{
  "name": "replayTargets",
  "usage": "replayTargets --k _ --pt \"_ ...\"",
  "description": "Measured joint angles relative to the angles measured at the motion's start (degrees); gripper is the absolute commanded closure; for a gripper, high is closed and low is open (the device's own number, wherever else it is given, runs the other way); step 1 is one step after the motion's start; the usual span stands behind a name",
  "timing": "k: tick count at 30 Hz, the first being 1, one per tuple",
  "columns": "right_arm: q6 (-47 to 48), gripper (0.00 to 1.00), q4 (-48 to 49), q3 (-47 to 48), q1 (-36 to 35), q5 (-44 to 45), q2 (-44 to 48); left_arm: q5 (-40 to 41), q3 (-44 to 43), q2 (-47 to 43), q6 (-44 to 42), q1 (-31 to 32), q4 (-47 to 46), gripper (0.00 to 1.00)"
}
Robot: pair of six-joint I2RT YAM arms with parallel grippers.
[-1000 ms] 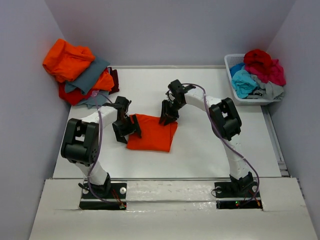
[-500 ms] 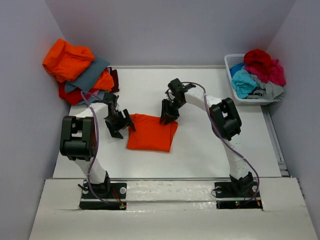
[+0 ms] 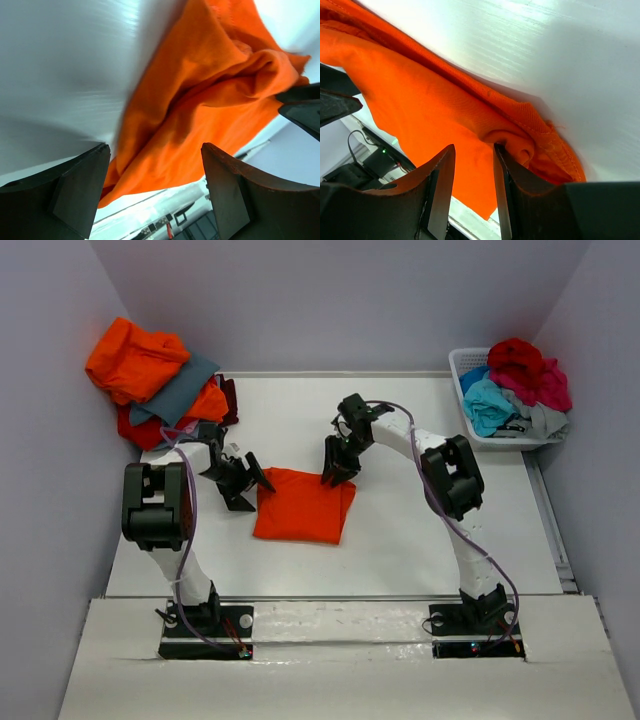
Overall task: Fold and stack the t-shirts
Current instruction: Fold the tshirt
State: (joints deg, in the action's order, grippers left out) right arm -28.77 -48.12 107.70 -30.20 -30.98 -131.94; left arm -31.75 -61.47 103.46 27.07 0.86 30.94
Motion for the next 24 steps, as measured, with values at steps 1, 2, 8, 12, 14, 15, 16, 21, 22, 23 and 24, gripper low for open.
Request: replayTargets --k 1,2,8,12,14,15,16,21,22,23,24 --pt "0.28 0.57 -0.31 0.22 0.13 -0.15 0.00 -1.36 0.17 0.26 -0.02 -0.02 -0.59 0.12" --pt "0.39 0.57 -0.39 0.24 0.13 -0.24 0.02 -2.03 0.33 0.33 0.00 0.00 -0.98 0.12" --pt "0.81 0.57 -1.11 -0.59 0.13 -1.84 1.44 -5.88 2.12 0.33 0.04 -0.24 -3.21 0.12" --pt "1.20 0.57 -1.53 -3.28 0.13 -3.41 4.24 -5.81 2.58 0.00 0.13 -0.61 -3.34 0.12" --pt "1.57 0.57 -1.77 -5.35 0.13 -3.96 5.95 -5.07 2.67 -0.37 0.15 -0.61 -3.17 0.12" --pt "1.68 0.57 -2.01 -6.38 0.13 -4.35 6.75 -4.48 2.71 -0.59 0.13 -0.61 -3.06 0.12" --pt "1.79 0.57 -2.19 -7.10 0.13 -4.92 7.28 -3.91 2.75 -0.81 0.13 -0.55 -2.84 0.12" --pt "1.92 0.57 -1.53 -12.92 0.13 -7.50 10.14 -2.21 2.86 -1.40 0.11 -0.59 -2.10 0.12" --pt "1.95 0.57 -1.49 -13.70 0.13 -7.89 10.21 -2.01 2.86 -1.46 0.11 -0.59 -1.99 0.12" --pt "1.97 0.57 -1.29 -14.56 0.13 -8.24 10.21 -1.66 2.86 -1.55 0.11 -0.59 -1.79 0.12" --pt "2.01 0.57 -0.85 -15.54 0.13 -8.59 10.21 -1.20 2.86 -1.66 0.09 -0.59 -1.57 0.12"
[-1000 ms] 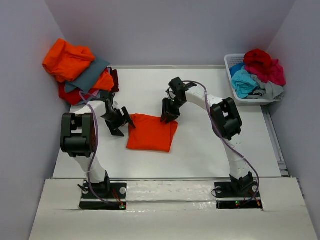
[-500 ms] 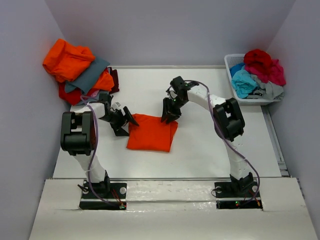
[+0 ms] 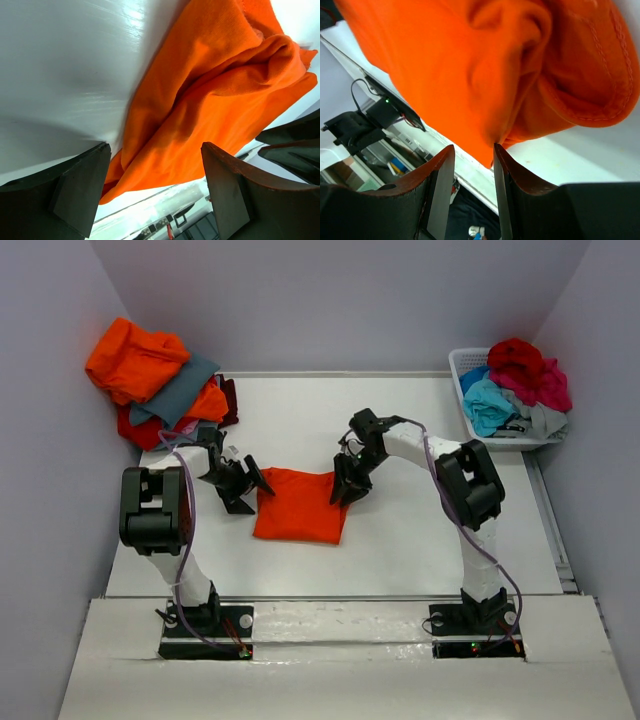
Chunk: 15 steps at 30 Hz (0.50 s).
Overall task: Fold and stack the t-shirts
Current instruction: Fold the tshirt
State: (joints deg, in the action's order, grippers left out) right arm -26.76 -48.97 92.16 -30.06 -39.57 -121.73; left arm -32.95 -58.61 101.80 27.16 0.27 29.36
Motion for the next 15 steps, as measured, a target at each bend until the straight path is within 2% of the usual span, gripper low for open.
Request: replayTargets --k 15 --pt "0.44 0.57 2.95 -5.01 0.00 -2.34 -2.23 4.55 0.09 -1.03 0.33 0.00 1.84 0.12"
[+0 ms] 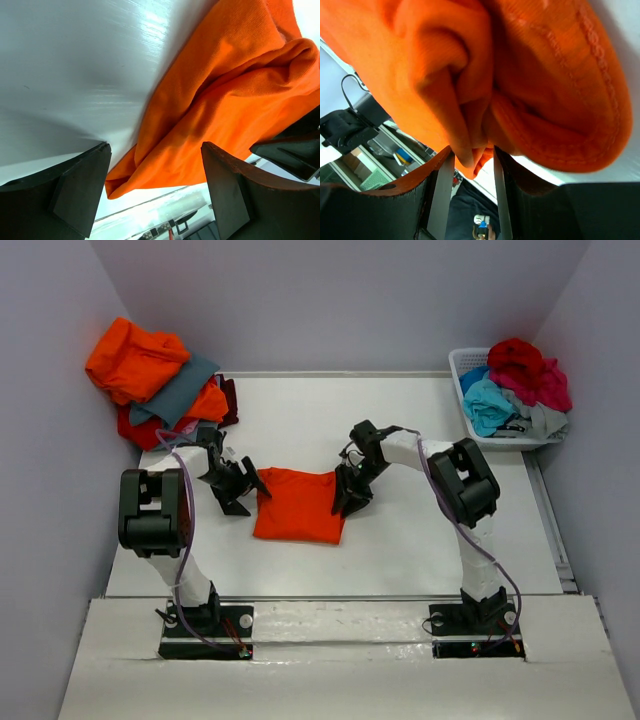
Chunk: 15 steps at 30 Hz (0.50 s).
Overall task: Fold and stack the t-shirts
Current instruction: Fold the tshirt
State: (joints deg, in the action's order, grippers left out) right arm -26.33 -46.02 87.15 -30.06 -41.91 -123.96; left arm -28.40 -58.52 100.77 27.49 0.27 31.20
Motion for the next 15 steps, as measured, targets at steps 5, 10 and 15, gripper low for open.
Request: replayTargets --k 5,10,15 --pt "0.11 0.57 0.11 0.00 0.00 -0.17 -0.28 -0.11 -0.02 0.26 0.00 -0.02 -0.02 0.12" --pt "0.42 0.57 0.22 0.00 0.00 -0.35 -0.28 -1.42 0.26 0.76 -0.07 -0.20 -0.11 0.13" --pt "0.61 0.57 0.48 -0.66 0.00 -0.57 -0.28 -5.57 1.01 1.70 -0.15 -0.76 -0.20 0.13"
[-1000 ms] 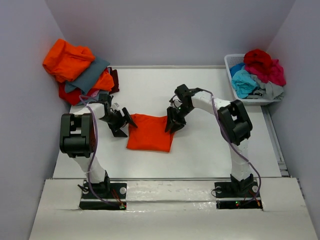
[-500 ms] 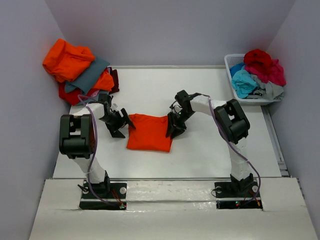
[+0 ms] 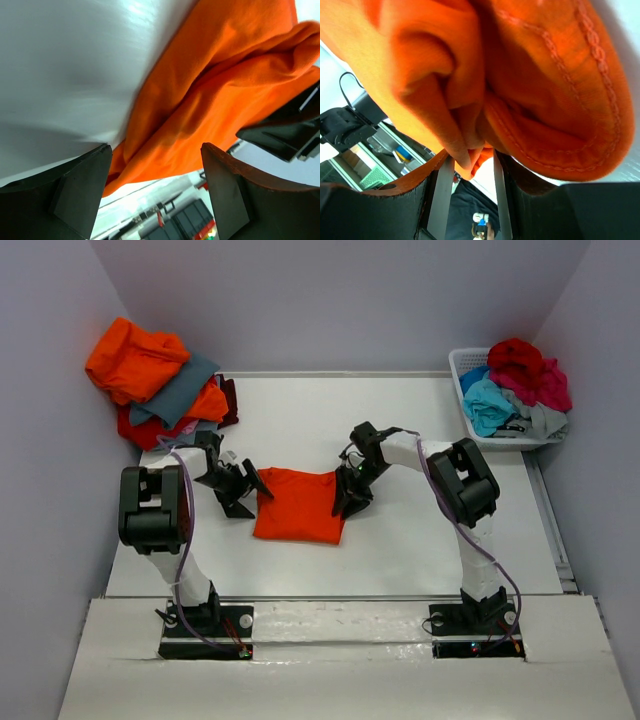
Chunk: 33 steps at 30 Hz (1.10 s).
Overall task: Fold and stack the t-shirts
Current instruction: Fold the tshirt
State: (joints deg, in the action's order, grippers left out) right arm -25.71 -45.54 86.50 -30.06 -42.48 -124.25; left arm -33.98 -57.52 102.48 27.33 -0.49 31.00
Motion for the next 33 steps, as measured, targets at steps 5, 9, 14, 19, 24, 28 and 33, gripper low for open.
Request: replayTargets --k 5,9,14,19,24,28,33 --pt "0.02 0.57 -0.02 -0.04 0.00 0.00 -0.02 -5.05 1.40 0.98 0.15 0.00 -0.07 0.13" --pt "0.04 0.57 -0.02 -0.04 0.00 -0.02 -0.04 -7.50 2.08 1.70 0.22 0.00 0.13 0.13" --pt "0.07 0.57 -0.04 -0.02 0.00 0.00 -0.09 -9.16 1.88 2.86 0.59 0.46 0.94 0.13" --pt "0.09 0.57 -0.09 0.02 0.00 0.00 -0.09 -10.40 0.04 5.05 1.09 2.21 3.13 0.12" --pt "0.13 0.57 -0.11 0.02 0.00 0.00 -0.09 -9.51 -3.39 7.56 1.38 4.33 6.21 0.13" --pt "0.26 0.57 -0.09 0.02 0.00 0.00 -0.09 -8.26 -6.58 9.73 1.66 6.08 9.07 0.13" --pt "0.28 0.57 -0.09 0.02 0.00 0.00 -0.09 -7.74 -8.83 11.34 2.21 7.61 10.58 0.13"
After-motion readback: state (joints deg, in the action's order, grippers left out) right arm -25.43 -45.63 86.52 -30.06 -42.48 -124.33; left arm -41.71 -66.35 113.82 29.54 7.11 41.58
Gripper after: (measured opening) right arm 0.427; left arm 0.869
